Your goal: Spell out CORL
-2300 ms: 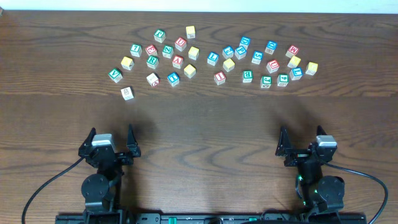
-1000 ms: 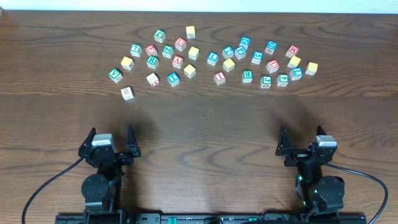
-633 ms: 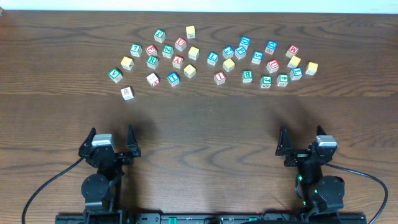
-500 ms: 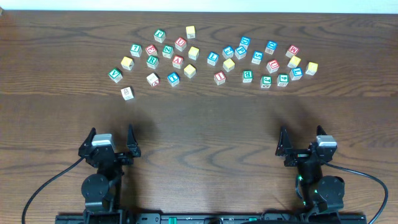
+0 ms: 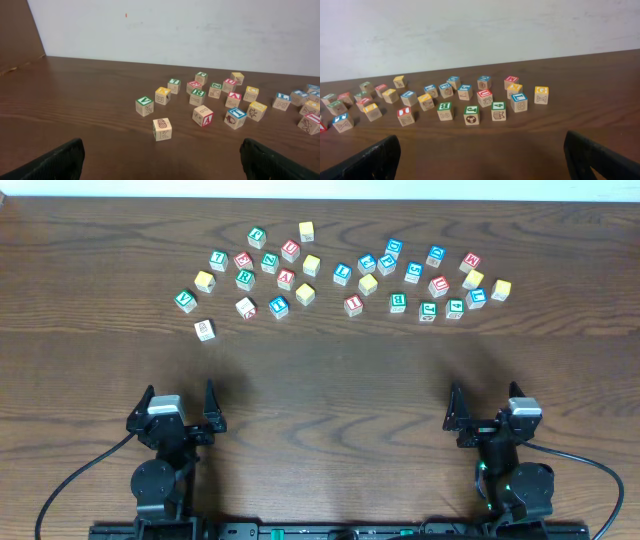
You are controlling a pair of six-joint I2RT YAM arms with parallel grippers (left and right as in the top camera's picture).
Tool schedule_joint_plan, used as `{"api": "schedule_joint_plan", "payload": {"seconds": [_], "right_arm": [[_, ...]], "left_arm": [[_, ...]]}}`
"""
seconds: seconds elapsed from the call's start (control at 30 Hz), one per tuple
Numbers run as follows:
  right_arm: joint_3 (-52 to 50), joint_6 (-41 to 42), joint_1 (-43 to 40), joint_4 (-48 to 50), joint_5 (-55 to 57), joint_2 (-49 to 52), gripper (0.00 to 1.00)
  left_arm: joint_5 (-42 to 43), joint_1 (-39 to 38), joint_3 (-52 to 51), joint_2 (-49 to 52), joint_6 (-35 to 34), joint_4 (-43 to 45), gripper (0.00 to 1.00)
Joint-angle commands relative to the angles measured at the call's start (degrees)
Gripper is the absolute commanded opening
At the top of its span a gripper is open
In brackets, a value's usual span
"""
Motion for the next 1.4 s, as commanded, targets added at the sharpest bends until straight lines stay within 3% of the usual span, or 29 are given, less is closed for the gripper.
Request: {"api": "schedule_joint_plan", "payload": {"seconds": [0.0,1.37], "right_arm": [[-0.15,-0.44,-0.35,-0.11,-0.15,-0.15,0.99],[-0.15,-0.44,-0.42,0.13,1.4,-0.13,0.99]], "left_arm": [[-0.76,0.46,-0.55,-0.31,0.98,-2.78,0.98],[-0.79,0.46,-0.55,-0.26,1.01,-2.78,0.98]]}}
